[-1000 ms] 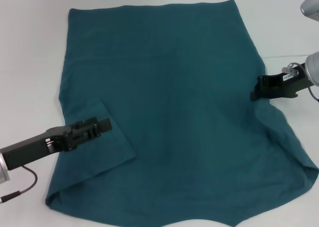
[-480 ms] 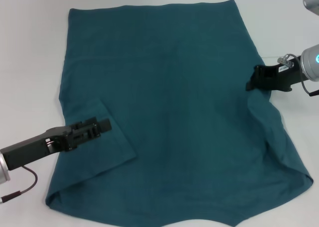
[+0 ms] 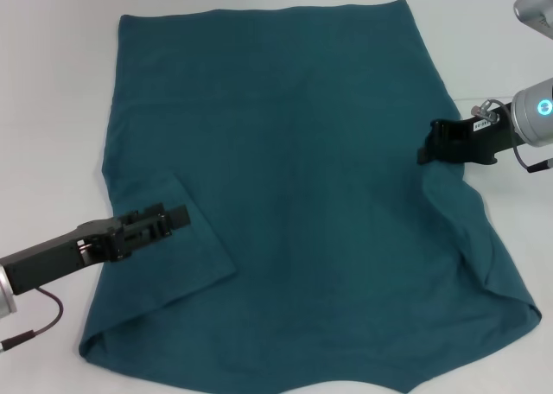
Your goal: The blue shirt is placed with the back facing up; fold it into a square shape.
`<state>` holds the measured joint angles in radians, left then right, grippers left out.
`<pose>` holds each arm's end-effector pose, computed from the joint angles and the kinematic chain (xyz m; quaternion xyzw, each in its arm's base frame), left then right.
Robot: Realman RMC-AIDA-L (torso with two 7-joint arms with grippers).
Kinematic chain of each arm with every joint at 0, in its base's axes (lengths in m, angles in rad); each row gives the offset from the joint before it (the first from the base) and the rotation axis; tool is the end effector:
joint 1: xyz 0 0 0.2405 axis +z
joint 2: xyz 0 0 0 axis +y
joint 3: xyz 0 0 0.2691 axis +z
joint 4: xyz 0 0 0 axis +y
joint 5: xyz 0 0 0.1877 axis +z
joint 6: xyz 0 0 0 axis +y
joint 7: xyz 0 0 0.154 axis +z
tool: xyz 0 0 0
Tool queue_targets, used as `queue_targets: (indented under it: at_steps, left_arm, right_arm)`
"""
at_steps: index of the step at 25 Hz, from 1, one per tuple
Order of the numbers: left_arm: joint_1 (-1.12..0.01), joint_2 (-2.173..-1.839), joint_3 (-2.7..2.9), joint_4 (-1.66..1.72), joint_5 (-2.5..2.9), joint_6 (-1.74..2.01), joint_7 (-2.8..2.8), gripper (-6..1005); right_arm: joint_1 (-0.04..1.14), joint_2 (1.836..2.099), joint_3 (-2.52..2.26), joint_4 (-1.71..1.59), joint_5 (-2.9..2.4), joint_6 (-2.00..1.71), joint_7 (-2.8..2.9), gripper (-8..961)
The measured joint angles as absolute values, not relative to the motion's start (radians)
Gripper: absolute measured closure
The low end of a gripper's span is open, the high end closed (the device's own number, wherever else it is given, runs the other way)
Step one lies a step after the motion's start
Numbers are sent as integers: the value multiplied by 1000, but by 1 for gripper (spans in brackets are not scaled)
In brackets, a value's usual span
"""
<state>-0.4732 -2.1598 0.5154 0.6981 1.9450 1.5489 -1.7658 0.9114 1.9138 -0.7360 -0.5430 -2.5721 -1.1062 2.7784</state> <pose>-0.2589 0.3168 -0.0115 -0.8204 -0.4286 -0.3535 0.1351 0.2503 0.4492 0.0323 -0.7082 0.6519 0.0640 0.2635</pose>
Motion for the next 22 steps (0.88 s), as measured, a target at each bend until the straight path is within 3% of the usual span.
queue_targets:
  at_steps: [5, 11, 13, 16, 22]
  left_arm:
    - [-473, -2160, 515, 698, 1945, 1541, -1766, 306]
    - [-472, -2160, 515, 698, 1945, 1537, -1764, 306]
    - [-472, -2161, 515, 698, 1945, 1537, -1764, 306]
    - [-472, -2161, 515, 698, 1945, 1537, -1764, 306]
    - [-473, -2160, 515, 698, 1945, 1536, -1764, 306]
  right_arm:
    - [912, 1913, -754, -543, -2572, -1106, 2776, 948]
    - [914, 1918, -755, -543, -2549, -1098, 2755, 859]
    - [914, 1923, -754, -543, -2509, -1099, 2710, 618]
    - [916, 1924, -760, -544, -2493, -1114, 2683, 577]
    - [889, 1883, -755, -605, -2574, -1248, 2722, 537]
